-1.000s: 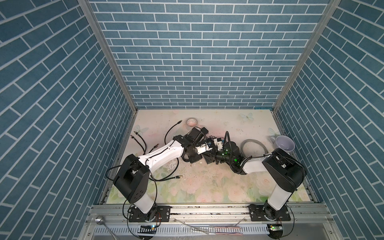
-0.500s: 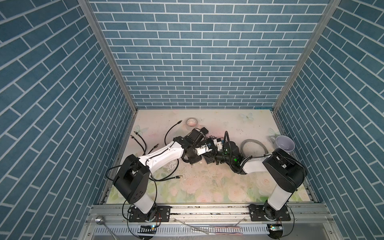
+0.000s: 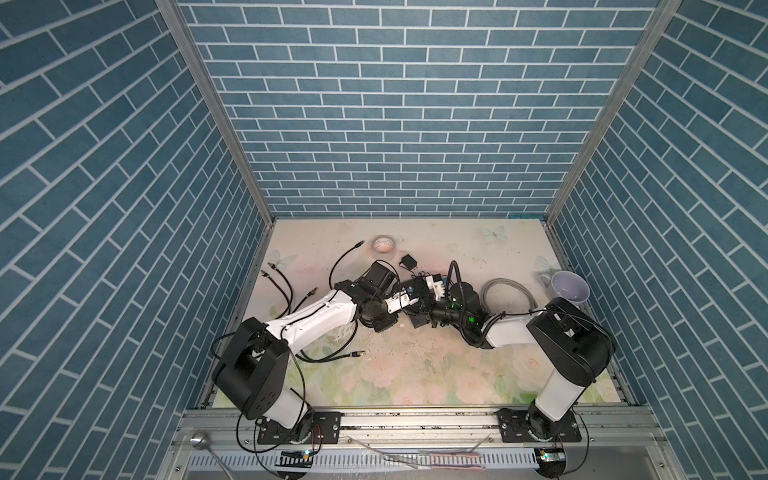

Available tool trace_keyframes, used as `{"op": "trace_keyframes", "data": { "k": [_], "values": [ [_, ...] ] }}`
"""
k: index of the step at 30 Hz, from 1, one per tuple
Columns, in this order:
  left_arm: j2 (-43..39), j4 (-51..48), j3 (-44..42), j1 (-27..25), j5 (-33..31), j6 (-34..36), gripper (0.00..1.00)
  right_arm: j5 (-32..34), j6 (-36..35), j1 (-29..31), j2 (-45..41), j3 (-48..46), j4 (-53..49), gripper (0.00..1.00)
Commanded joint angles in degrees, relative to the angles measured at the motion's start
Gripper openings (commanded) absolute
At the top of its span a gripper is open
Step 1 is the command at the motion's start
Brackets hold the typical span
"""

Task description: Insert the plug into the switch port

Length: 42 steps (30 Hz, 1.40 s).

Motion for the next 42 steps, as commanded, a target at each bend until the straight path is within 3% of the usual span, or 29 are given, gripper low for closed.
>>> {"op": "trace_keyframes", "data": {
  "k": [1,6,11,22,26,31,42],
  "values": [
    [-0.31,1.88,-0.91,0.92,1.71,-1.08,0.21,-1.32,1.25,-0.05,-0.88,-0.16,3.41,0.0],
    [-2.41,3.84,-2.02,2.61,3.64,-2.02,0.18,-1.03,1.29,-0.33,-0.67,-1.15,4.05,0.0],
    [-3.35,4.35,-2.89,3.2,6.05,-2.06,0.02,-1.3,1.72,-0.35,-0.43,-1.06,5.17,0.0],
    [-2.31,2.51,-1.17,3.5,6.2,-1.72,0.0,-0.81,0.8,-0.77,0.62,-1.99,3.99,0.0],
    [1.89,-4.0,2.17,2.94,2.69,-1.37,0.0,-0.17,-3.19,-2.66,-1.64,-3.09,-1.12,0.07],
    [4.69,-3.08,1.16,0.95,0.73,-3.72,0.0,-0.24,-7.11,-7.86,-5.98,-4.98,-6.62,0.16],
    [12.39,-4.5,2.77,-1.53,-4.18,-5.21,0.0,3.5,-22.04,-15.85,-16.27,-4.41,-29.82,0.22]
  ]
}}
